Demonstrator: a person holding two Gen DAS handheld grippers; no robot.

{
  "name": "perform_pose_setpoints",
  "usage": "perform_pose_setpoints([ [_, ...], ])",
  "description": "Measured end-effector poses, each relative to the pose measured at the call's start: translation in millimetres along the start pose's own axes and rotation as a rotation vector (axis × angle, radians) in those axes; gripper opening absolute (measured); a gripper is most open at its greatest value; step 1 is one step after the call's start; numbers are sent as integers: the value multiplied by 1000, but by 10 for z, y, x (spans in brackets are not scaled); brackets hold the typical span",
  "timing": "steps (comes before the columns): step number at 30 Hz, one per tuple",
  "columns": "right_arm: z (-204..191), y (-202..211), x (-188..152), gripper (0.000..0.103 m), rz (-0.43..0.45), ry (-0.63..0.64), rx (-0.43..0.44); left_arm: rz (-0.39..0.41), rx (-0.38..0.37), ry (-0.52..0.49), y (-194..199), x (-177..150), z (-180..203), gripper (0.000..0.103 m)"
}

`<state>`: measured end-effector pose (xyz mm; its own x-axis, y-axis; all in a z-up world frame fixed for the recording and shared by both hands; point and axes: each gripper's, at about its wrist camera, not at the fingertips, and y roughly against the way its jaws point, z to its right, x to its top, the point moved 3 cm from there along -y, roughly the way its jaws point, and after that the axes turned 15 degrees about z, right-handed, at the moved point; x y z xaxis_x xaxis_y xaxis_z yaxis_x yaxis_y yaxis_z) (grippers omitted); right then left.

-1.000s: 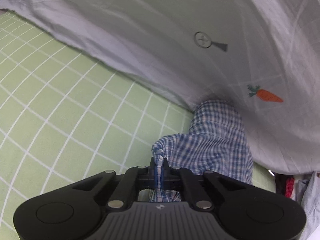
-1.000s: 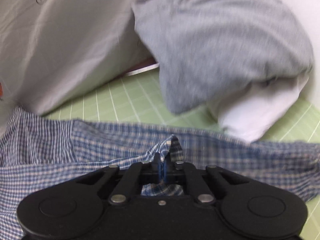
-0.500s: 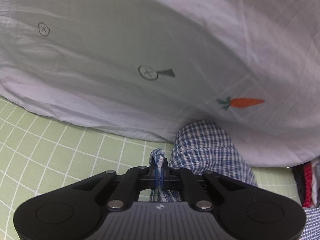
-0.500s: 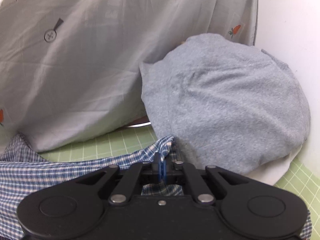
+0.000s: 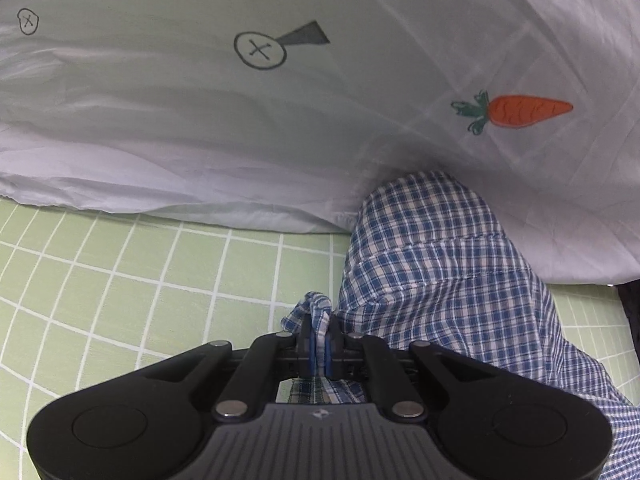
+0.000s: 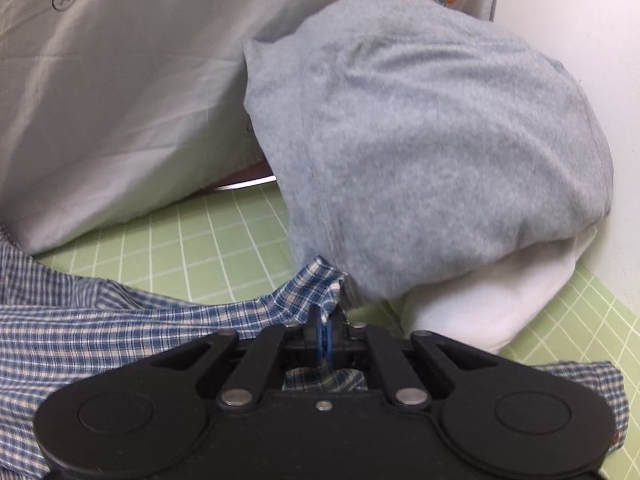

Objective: Fold clothes

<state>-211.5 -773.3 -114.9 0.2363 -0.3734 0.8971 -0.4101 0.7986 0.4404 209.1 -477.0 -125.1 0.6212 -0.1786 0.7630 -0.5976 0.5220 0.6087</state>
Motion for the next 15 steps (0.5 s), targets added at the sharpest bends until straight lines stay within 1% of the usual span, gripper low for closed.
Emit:
perform_pose_setpoints([
  [3, 20, -61, -92, 3, -27, -9, -16, -6, 9, 19, -40, -33, -31, 9],
  [7, 15, -128, -194, 3, -59, -2, -25, -9, 22, -2, -72, -75, -1, 10],
  [9, 6, -140, -223, 3, -66, 3, -24, -15, 40, -13, -76, -65, 10, 13],
  [10, 3, -142, -230, 3, -68, 5, -24, -22, 54, -17, -73, -50, 11, 23],
  [11, 5, -131, -226, 3, -66, 4, -23, -28, 69, -22, -71, -34, 12, 39],
  [12, 8, -110, -211, 3, -60, -1, -21, -30, 92, -24, -48, -6, -1, 49],
  [13, 12, -88, -195, 3, -55, -5, -19, -17, 91, -15, 5, 24, -22, 59],
  [15, 12, -15, -146, 3, -38, -7, -11, 9, 74, 5, 125, 83, -59, 63],
])
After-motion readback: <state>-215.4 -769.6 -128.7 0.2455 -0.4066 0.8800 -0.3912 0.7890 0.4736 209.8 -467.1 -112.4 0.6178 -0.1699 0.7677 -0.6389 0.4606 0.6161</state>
